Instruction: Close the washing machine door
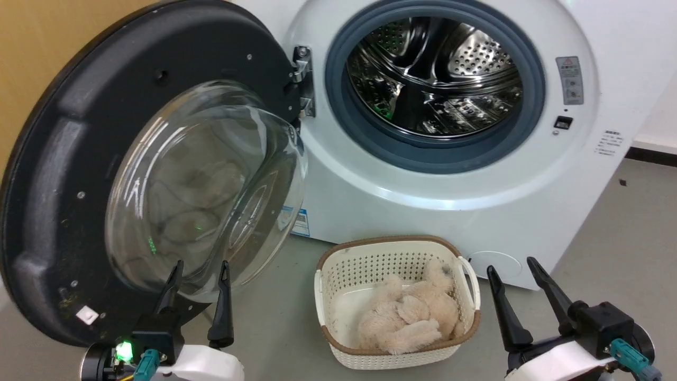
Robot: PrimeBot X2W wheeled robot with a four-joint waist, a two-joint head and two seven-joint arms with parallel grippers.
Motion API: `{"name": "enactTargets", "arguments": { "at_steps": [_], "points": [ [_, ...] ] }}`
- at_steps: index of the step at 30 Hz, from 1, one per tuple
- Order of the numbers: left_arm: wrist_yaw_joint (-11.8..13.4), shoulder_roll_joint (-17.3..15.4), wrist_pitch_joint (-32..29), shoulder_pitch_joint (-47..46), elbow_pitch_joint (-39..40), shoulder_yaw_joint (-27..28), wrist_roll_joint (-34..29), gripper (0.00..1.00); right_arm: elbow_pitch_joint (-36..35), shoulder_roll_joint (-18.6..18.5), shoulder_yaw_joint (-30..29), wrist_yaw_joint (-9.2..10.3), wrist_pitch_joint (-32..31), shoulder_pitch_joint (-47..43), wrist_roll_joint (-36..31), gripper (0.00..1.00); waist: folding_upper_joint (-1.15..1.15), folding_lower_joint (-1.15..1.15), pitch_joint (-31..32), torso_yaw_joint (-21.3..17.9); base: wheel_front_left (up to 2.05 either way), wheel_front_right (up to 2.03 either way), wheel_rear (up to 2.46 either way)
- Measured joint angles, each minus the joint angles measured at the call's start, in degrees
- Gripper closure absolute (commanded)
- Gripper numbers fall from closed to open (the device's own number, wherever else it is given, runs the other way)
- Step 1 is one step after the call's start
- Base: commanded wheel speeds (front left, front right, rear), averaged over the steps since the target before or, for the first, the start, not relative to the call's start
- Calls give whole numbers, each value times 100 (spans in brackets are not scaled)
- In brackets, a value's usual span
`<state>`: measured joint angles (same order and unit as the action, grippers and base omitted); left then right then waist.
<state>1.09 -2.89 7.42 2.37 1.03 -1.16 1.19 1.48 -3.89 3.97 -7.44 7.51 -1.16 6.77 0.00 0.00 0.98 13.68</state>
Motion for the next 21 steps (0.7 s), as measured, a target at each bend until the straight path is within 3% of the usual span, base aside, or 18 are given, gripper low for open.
{"name": "enactTargets", "arguments": {
  "at_steps": [21],
  "points": [
    [134, 0, 277, 100, 168, 23, 62, 0, 156, -87, 285, 0, 271, -31, 250, 0, 0, 0, -71, 726, 0, 0, 0]
  ]
}}
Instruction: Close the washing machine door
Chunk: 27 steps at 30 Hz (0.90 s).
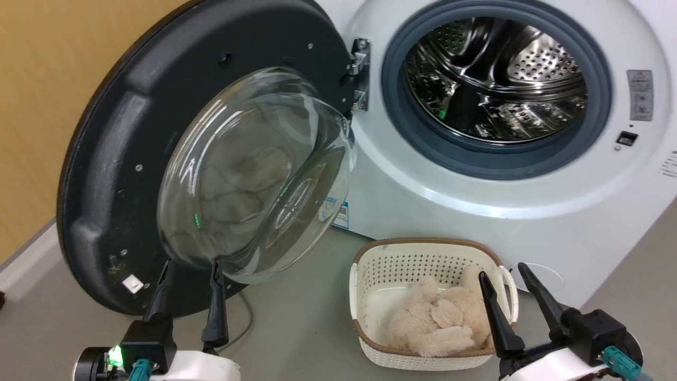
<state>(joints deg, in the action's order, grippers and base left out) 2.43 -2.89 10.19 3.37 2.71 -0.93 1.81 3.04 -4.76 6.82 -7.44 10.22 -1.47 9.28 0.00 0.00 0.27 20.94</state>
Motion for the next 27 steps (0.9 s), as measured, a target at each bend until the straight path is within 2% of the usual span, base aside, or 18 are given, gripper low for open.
{"name": "enactTargets", "arguments": {
  "at_steps": [27],
  "points": [
    [210, 0, 307, 151, 219, 31, 135, 0, 216, -196, 410, 0, 308, 201, 393, 0, 0, 0, -77, 662, 0, 0, 0]
  ]
}}
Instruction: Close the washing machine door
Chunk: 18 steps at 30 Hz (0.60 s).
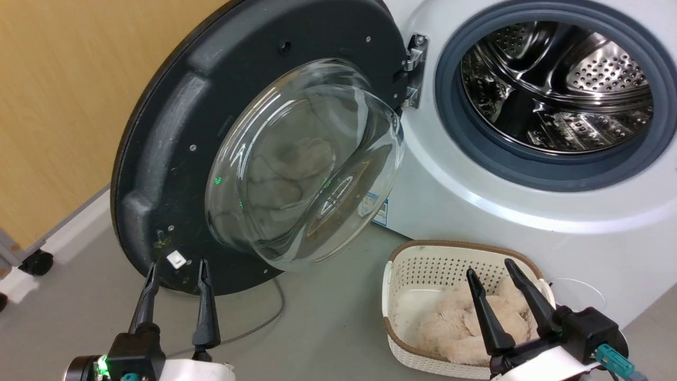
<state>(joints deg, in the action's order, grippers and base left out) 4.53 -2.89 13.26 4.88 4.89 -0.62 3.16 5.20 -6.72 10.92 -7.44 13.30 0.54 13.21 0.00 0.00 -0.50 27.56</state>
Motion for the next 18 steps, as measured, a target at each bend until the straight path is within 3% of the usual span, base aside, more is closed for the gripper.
{"name": "enactTargets", "arguments": {
  "at_steps": [7, 16, 17, 18],
  "points": [
    [42, 0, 132, 19, 43, 16, 21, 0, 48, -45, 105, 0, 130, 1, 156, 0, 0, 0, 1, 259, 0, 0, 0],
    [41, 0, 143, 25, 45, 19, 51, 0, 47, -46, 85, 0, 143, 1, 185, 0, 0, -1, -24, 274, 0, 0, 0],
    [41, 0, 143, 25, 45, 20, 52, 9, 44, -46, 78, 0, 143, 1, 185, 0, 0, -1, -31, 275, 0, 0, 0],
    [38, 0, 143, 25, 48, 30, 69, 100, 42, -46, 76, 0, 143, 1, 185, 0, 0, 0, -39, 275, 0, 0, 0]
  ]
}}
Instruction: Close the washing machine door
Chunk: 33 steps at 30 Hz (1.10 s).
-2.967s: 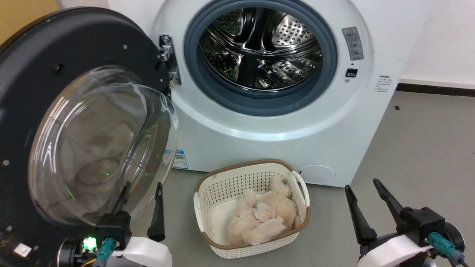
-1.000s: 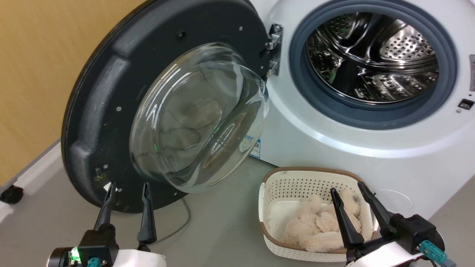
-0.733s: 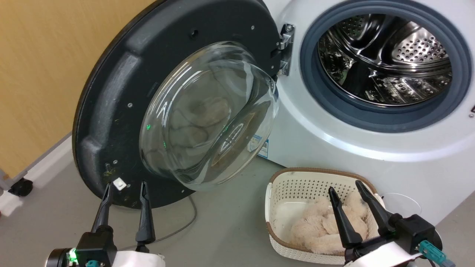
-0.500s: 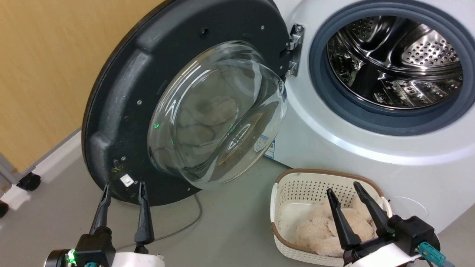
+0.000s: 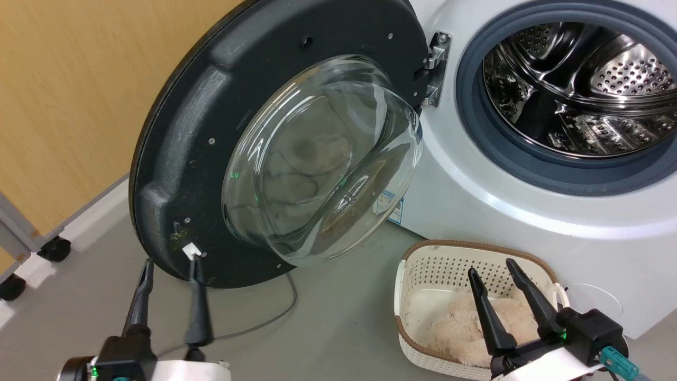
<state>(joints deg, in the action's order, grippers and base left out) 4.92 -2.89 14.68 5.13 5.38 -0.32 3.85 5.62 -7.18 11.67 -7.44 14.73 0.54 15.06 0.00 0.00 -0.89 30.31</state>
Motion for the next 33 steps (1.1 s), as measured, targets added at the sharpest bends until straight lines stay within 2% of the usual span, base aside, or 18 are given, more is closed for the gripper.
{"name": "enactTargets", "arguments": {
  "at_steps": [4, 8, 11, 12, 17, 19, 26, 31, 32, 33],
  "points": [
    [-16, -1, 1, -8, 192, 134, 138, 100, -40, -7, -24, 0, 0, -1, -3, 0, 0, 0, -57, 3, 0, 0, 0],
    [-187, -163, 1, -157, 324, 501, 194, 100, -98, -44, -89, 0, 0, -5, -9, 0, 0, 0, -142, 3, 0, 0, 0],
    [-409, -459, 1, -461, 247, 870, 353, 100, -154, -79, -157, 0, 0, -27, -48, 0, 0, 0, -203, -3, 0, 0, 0],
    [-651, -790, 2, -865, -16, 1298, 676, 100, -198, -130, -168, 0, 0, -62, -66, 0, 0, 0, -286, -44, 0, 0, 0],
    [-992, -1510, 8, -1634, -717, 1737, 1080, 100, -220, -240, -179, 0, 0, -57, -65, 0, 0, 0, -456, -201, 0, 0, 0],
    [-1056, -1627, -86, -1990, -1079, 1906, 1486, 100, -229, -278, -167, 0, 1, -54, -65, 0, 0, 0, -520, -268, 0, 0, 0],
    [-1159, -2087, -939, -2937, -2235, 2416, 2824, 100, -215, -320, -167, 0, 0, -35, -62, 0, 0, 0, -673, -491, 0, 0, 0],
    [-1166, -1942, -2140, -3396, -3032, 2676, 4074, 100, -212, -346, -170, 0, 0, -1, -38, 0, 0, 0, -713, -568, 0, 0, 0],
    [-1157, -1857, -2635, -3472, -3285, 2780, 4506, 100, -211, -348, -167, 0, 0, -1, -37, 0, 0, 0, -717, -584, 0, 0, 0],
    [-1138, -1807, -2884, -3505, -3403, 2841, 4720, 100, -210, -348, -165, 0, 0, -1, -37, 0, 0, 0, -717, -592, 0, 0, 0]
  ]
}}
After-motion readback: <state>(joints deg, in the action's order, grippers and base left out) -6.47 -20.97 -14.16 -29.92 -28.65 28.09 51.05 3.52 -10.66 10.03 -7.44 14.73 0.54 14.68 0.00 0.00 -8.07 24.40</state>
